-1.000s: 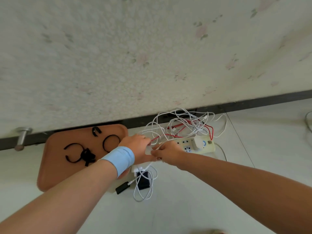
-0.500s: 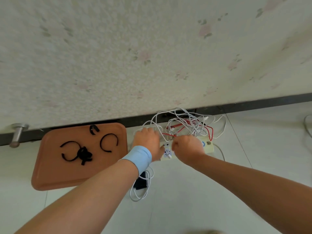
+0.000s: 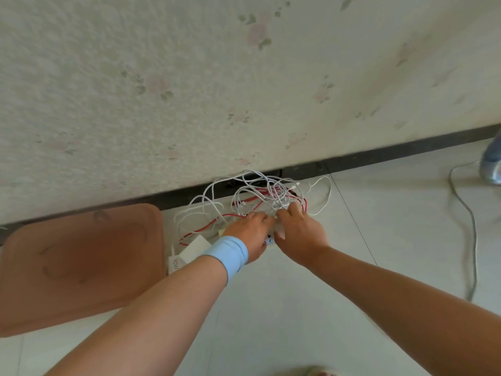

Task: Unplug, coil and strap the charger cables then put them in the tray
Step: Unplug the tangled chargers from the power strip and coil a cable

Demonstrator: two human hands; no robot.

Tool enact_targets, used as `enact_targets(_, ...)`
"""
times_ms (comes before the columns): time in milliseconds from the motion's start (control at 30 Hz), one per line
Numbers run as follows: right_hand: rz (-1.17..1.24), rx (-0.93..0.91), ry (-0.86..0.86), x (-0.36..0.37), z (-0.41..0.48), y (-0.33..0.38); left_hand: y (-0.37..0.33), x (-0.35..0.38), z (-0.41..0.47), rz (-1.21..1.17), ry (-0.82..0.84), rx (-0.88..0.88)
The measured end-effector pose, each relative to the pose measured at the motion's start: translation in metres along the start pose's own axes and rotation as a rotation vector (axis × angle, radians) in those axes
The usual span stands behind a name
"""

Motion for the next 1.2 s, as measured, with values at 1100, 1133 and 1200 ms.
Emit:
enact_targets(1100, 0.225, 0.129, 0.11, -0.006, 0.013, -0.013, 0.017, 0.028, 0.024, 0.042, 0.11, -0.144)
enact_targets(1133, 0.212, 0.116, 0.145, -0.005, 0.01, -0.014, 0.017, 0.027, 0.021, 0.02, 0.107, -0.134)
enact_targets(1200, 0.203, 0.094, 0.208, 0.002, 0.002, -0.011, 0.019, 0.022, 0.013, -0.069, 0.082, -0.089)
Point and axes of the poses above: each hand's wrist, its own z-axis towards the middle knuckle, its own x-axis out of the palm, y = z × x, the point moved 8 cm from there along z, towards the middle knuckle, and after that the axes turned 4 degrees about -z, right-handed, at the moved point
